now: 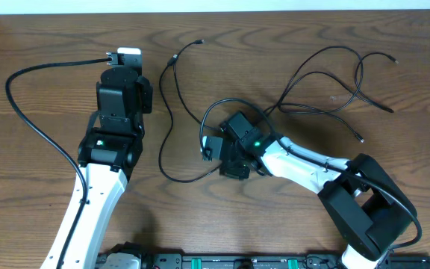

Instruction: Untangle cables

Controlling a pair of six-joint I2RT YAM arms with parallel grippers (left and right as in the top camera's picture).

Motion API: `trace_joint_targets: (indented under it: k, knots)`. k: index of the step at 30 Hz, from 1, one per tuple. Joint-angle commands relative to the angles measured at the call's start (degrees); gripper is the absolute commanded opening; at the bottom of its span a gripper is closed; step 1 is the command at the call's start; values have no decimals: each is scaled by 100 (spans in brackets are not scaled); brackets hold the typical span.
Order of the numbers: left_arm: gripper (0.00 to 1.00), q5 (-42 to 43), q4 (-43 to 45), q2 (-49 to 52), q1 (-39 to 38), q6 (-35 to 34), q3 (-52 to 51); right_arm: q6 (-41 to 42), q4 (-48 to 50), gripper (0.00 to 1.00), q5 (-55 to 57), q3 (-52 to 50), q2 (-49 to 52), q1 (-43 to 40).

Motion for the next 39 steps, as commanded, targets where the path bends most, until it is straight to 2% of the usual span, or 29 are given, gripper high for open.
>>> trace_joint_targets:
  k: [1, 6, 11, 19, 26, 30, 31, 39]
  knots:
    - [31, -37, 28, -7, 15, -13, 33, -68, 31, 2, 179, -164, 76, 35]
    - [31, -37, 28, -7, 15, -15, 33, -9, 68, 1, 326, -162, 74, 35]
    - [31, -37, 28, -7, 15, -15, 33, 610, 540, 1, 1226, -31, -319, 15]
    - [31, -35, 24, 2, 15, -15, 33, 817, 857, 1, 2763, 479, -2013, -13]
    - [31, -35, 24, 70, 15, -15, 33, 822, 1182, 1, 4330, 638, -3552, -466]
    - [31, -35, 24, 144, 15, -15, 33, 817, 1305, 1, 5158, 638, -4188, -1126]
    - [31, -35, 24, 162, 15, -15, 33, 815, 1397, 1, 5414, 638, -4437, -1528]
    - [31, -35, 24, 186, 15, -15, 33, 815, 1775, 1, 5453, 638, -5178, -3412]
